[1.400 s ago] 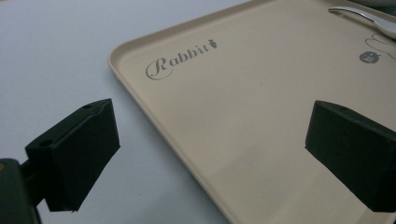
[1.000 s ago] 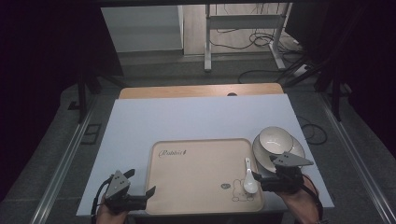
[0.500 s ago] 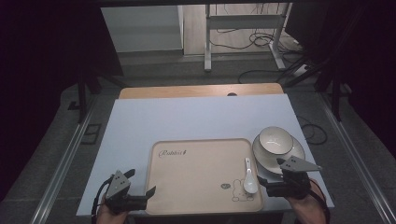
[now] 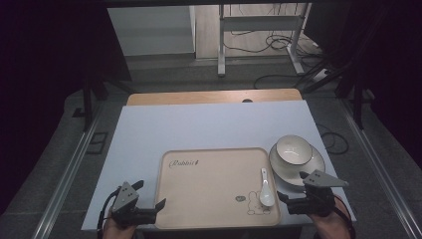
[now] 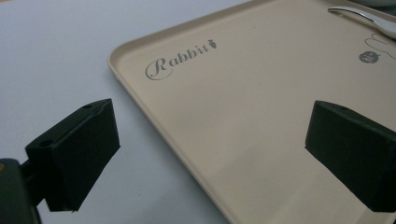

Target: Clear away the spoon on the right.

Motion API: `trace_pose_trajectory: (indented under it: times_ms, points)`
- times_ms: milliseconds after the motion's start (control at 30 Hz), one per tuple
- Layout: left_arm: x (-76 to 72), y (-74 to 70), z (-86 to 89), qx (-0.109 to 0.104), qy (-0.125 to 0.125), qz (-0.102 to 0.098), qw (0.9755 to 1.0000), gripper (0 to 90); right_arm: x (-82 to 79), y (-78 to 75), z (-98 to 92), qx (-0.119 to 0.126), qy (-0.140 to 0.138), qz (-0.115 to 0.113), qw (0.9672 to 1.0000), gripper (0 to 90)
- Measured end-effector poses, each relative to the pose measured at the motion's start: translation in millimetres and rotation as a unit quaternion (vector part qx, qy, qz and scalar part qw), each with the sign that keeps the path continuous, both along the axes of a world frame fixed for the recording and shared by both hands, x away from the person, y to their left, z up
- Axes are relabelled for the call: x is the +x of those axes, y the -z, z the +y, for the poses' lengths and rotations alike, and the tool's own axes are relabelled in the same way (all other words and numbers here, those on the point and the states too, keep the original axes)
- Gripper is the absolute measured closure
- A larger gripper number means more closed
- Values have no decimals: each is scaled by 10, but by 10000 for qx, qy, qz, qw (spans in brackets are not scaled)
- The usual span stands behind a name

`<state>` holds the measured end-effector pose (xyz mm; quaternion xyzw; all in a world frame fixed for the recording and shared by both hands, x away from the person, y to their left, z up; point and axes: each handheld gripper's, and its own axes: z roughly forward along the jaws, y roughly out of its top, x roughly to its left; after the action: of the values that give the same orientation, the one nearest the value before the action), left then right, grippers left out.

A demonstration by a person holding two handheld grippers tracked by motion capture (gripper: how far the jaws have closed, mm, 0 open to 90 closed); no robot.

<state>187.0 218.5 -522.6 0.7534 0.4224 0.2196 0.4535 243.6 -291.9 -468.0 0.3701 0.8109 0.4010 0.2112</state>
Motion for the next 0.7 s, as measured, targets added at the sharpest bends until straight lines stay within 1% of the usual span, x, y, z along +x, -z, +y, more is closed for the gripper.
trace_pose_trajectory:
  times_ms: [200, 467, 700]
  points:
    - [0, 0, 1, -10, -3, 2, 10000, 25, -37, 25, -51, 91, 34, 45, 9999, 0]
    - [1, 0, 5, -22, -7, 0, 10000, 25, -95, 50, -116, 116, 130, 80, 9998, 0]
    - [1, 1, 6, -29, -11, 0, 10000, 25, -155, 52, -158, 100, 233, 18, 9997, 0]
